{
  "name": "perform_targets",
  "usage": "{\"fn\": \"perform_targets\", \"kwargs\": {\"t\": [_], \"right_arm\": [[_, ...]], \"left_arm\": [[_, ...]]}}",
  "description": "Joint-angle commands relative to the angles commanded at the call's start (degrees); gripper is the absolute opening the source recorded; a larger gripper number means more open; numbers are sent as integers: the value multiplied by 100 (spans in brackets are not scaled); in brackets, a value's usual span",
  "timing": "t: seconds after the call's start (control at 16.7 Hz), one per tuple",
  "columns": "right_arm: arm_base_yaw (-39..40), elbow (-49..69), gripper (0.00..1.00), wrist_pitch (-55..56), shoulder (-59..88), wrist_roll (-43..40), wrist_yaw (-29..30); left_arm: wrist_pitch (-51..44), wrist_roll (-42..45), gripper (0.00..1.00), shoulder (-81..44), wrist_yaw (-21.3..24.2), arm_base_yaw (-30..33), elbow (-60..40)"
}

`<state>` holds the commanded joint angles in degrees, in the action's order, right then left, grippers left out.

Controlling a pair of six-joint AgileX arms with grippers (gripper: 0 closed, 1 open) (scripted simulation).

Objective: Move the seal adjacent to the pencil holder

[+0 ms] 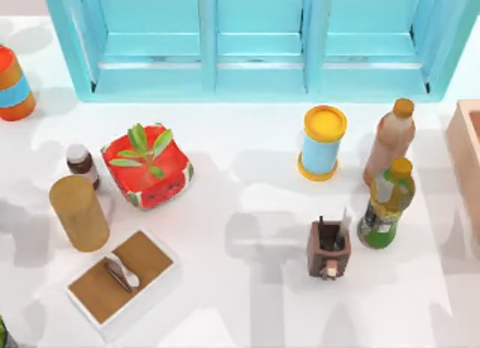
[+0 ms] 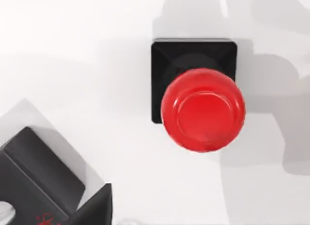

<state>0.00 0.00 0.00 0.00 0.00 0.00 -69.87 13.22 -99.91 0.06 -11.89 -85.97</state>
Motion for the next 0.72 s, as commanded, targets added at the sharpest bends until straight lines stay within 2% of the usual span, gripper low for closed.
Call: {"fn": "perform_targets", "kwargs": {"t": [0.3, 0.72], "right_arm": [[0, 0, 100, 0, 0, 0, 0], [0, 0, 100, 0, 0, 0, 0]], "left_arm": [[-578, 116, 100, -830, 0, -105, -786], [-339, 101, 100, -855, 0, -89, -550]]}}
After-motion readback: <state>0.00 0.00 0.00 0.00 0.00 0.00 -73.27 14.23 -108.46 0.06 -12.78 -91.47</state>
